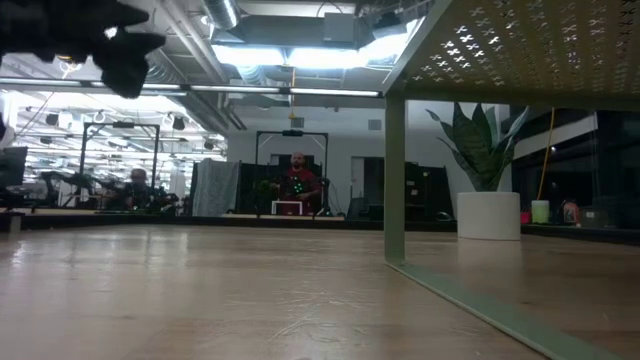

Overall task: Pick & Place candle stick holders
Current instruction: Put the brown glass candle holder on the shelf

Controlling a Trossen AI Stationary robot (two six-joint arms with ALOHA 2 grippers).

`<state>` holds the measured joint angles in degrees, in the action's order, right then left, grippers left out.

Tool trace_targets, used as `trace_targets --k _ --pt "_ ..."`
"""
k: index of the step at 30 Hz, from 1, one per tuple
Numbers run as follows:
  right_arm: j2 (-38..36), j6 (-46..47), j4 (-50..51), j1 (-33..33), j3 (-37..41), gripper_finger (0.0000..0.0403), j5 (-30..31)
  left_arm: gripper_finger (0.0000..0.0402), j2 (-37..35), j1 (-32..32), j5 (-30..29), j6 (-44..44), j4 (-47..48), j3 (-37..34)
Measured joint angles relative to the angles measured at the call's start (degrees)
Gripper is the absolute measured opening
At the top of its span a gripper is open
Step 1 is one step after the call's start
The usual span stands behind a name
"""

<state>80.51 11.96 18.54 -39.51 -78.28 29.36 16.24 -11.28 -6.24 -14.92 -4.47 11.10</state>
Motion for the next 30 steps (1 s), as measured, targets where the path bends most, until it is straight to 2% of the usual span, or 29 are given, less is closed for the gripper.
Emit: trace_targets --k 4,13,18,23,30 --pt "0.0 1.1 -0.1 0.0 0.0 0.0128 -0.4 0.0141 -4.5 0.6 0.0 -0.8 -1.8 -3.8" --pt "0.0 1.2 -0.4 0.0 0.0 0.0128 -0.4 0.0141 -7.4 0.6 1.0 -0.9 -1.3 -7.1" --pt "0.0 1.4 -0.7 0.0 0.0 0.0128 -0.5 0.0141 -11.2 0.6 -0.3 -0.9 -1.3 -10.0" --pt "0.0 1.7 -1.0 0.0 0.0 0.0128 -1.1 0.0141 -16.1 0.6 -0.4 -0.6 2.9 -10.6" --pt "0.0 1.7 -1.5 -0.2 0.4 0.0128 -1.1 0.0141 -15.7 0.6 -0.2 2.6 3.0 -10.6"
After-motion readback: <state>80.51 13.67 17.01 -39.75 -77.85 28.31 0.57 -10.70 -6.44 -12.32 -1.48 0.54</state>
